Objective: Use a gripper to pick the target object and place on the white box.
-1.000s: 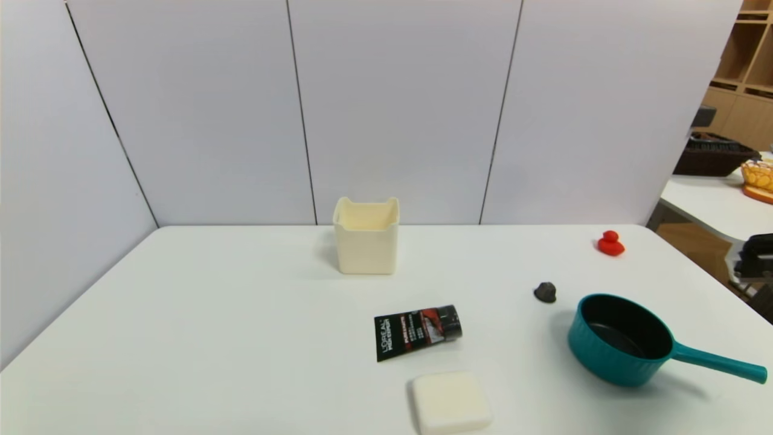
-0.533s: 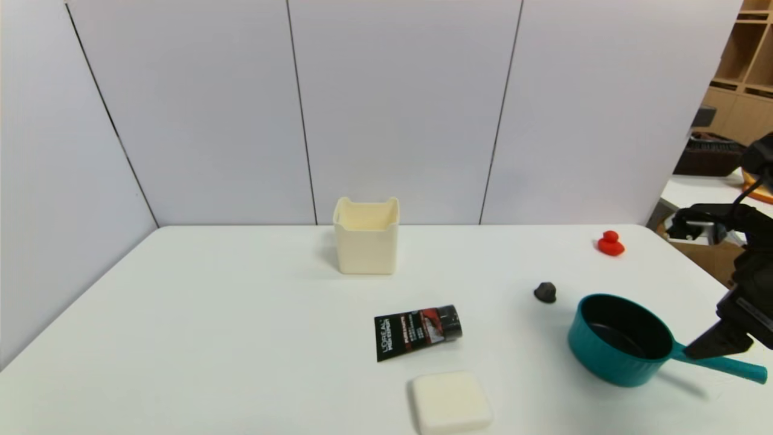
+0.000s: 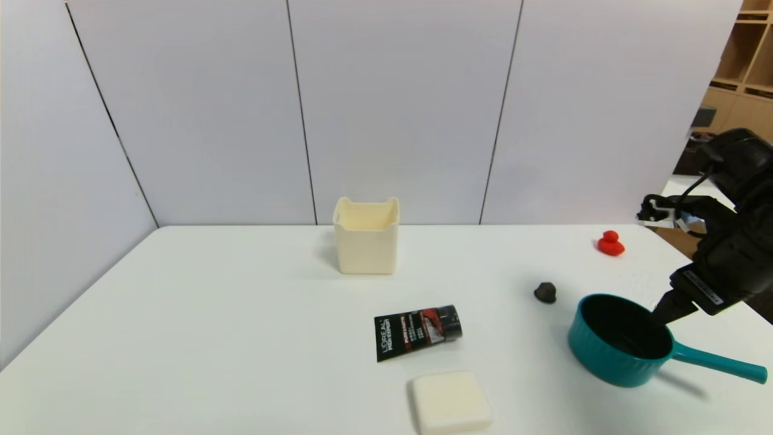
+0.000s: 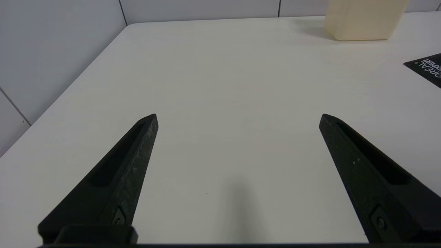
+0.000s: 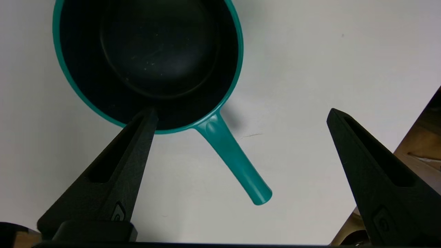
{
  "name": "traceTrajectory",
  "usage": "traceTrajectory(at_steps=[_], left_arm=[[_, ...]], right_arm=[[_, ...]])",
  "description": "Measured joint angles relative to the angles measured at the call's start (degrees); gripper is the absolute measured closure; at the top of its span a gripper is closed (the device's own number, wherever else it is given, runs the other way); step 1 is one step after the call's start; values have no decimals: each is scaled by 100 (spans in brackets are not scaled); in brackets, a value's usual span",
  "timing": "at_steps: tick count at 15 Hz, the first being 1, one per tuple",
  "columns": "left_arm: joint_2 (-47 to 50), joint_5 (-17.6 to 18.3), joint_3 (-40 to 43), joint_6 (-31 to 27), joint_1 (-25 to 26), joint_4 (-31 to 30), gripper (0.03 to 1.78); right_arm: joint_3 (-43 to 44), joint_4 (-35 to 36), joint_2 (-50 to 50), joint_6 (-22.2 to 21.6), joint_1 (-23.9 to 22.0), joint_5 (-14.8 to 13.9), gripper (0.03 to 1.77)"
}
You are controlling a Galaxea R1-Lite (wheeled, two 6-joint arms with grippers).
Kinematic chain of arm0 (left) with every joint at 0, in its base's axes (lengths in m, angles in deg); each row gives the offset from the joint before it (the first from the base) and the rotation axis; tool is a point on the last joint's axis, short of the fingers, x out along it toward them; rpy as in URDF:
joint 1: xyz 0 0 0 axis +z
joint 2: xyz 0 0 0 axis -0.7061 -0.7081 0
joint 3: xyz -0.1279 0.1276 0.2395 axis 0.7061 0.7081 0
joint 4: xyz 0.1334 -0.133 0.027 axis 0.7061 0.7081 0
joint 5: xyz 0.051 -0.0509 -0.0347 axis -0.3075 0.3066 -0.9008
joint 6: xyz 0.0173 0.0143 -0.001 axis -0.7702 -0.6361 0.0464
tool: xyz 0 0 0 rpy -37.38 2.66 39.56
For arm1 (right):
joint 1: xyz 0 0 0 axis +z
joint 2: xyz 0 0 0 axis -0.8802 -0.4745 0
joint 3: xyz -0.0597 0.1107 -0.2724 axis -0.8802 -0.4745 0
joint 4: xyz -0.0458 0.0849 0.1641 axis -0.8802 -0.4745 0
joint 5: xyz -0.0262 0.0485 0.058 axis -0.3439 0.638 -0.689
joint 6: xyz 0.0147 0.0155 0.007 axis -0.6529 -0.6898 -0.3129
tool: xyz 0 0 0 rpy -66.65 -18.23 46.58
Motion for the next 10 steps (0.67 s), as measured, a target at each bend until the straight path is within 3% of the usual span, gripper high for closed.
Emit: traceTrajectory(at_steps=[5, 10], left_arm=[[0, 0, 0, 0, 0, 0, 12], [0, -2, -2, 0, 0, 0, 12]], right_arm=[[399, 2, -842, -852, 49, 20, 10], [422, -11, -1414, -951, 140, 15, 10]])
